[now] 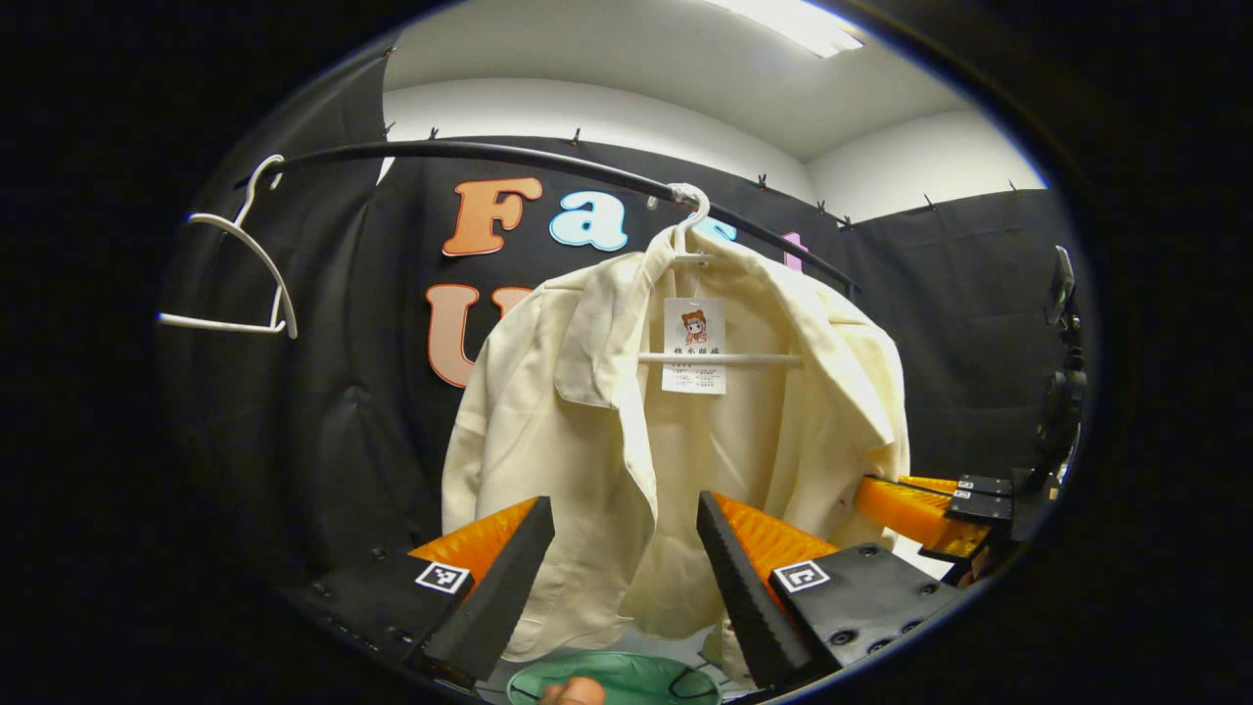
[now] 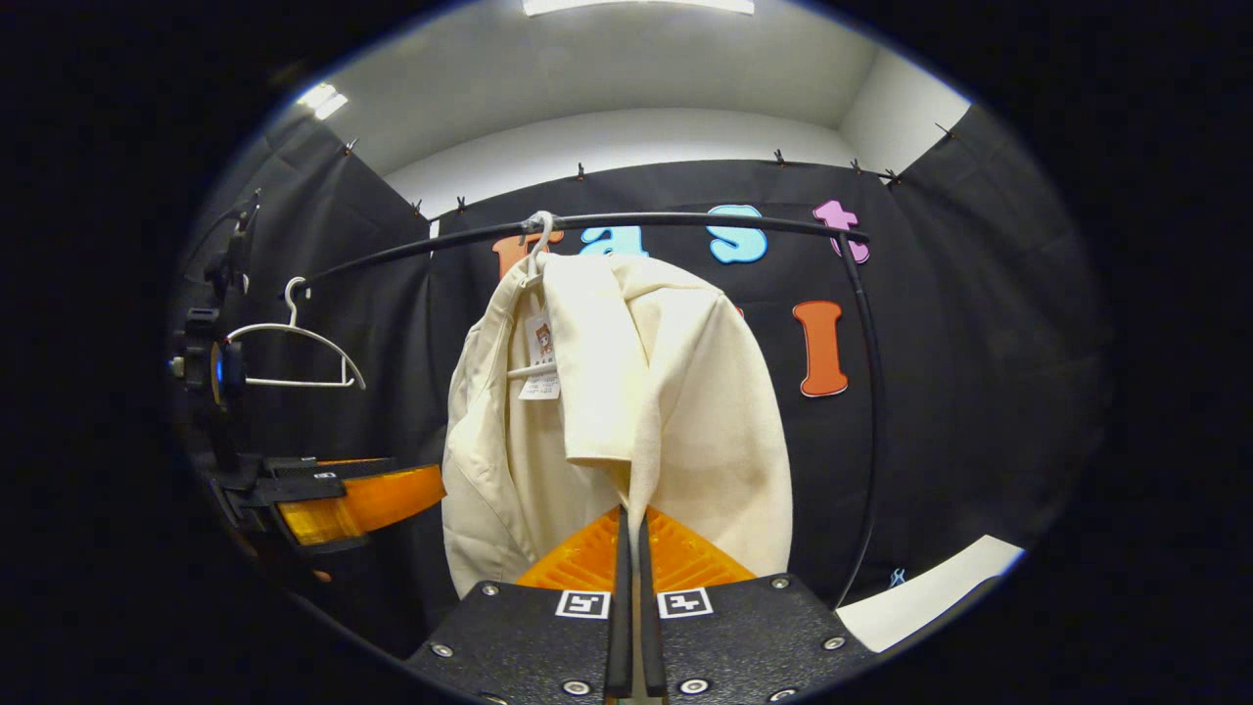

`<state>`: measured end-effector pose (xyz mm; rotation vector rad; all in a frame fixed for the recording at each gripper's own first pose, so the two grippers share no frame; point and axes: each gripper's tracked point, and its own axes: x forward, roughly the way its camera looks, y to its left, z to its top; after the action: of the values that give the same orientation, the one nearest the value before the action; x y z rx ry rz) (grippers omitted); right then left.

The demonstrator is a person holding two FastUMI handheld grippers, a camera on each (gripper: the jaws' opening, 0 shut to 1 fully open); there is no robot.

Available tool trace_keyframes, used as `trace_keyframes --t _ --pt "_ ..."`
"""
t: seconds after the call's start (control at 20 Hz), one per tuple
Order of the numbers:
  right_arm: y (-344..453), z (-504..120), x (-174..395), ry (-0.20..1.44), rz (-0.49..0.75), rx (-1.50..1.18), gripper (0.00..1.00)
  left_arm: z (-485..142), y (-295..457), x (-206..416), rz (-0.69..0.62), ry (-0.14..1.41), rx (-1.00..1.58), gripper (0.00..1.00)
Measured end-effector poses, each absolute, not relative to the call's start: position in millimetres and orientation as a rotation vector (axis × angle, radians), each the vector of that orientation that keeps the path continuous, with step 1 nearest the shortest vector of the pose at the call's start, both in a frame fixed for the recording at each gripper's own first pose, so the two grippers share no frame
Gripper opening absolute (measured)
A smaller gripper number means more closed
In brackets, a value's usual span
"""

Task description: Grasp the clothes on the hanger with both hands and then place them into the laundry hamper below.

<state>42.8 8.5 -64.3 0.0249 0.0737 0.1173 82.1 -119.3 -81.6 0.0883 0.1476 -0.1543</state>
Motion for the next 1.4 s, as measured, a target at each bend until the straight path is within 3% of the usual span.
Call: trace_keyframes --t 0.15,0.55,0.6,0.7,0.9,1.0,1.1,1.25,1.3,1.35,1.4 --pt "4 -59 32 0.068 0.132 0.015 0.04 -81 -125 105 -0.133 0.132 0.113 1.0" --pt "-15 -49 15 0.037 0.125 -0.021 0.04 -96 -107 160 0.024 0.148 0.126 0.93" --pt "-18 -50 16 0.041 0.122 -0.016 0.04 -96 -107 166 0.027 0.145 0.123 1.0" --pt "-19 -54 18 0.045 0.121 -0.015 0.03 -94 -102 176 0.041 0.131 0.111 0.97" --pt "-14 -55 20 0.046 0.137 -0.01 0.0 -88 -100 189 0.05 0.117 0.107 1.0" --pt "-13 -53 19 0.048 0.142 0.012 0.0 -94 -98 196 0.043 0.135 0.116 0.95" --pt "-18 -52 21 0.045 0.133 0.022 0.0 -105 -98 204 0.031 0.165 0.111 0.82" --pt "-25 -50 22 0.042 0.118 0.025 0.0 -120 -94 208 0.013 0.211 0.122 0.38" --pt "-27 -50 24 0.042 0.115 0.027 0.0 -122 -90 209 0.025 0.22 0.127 0.34" --pt "-29 -49 26 0.043 0.112 0.024 0.0 -119 -88 205 0.025 0.215 0.126 0.11" --pt "-32 -48 29 0.043 0.106 0.019 0.0 -119 -91 205 0.0 0.217 0.112 0.1"
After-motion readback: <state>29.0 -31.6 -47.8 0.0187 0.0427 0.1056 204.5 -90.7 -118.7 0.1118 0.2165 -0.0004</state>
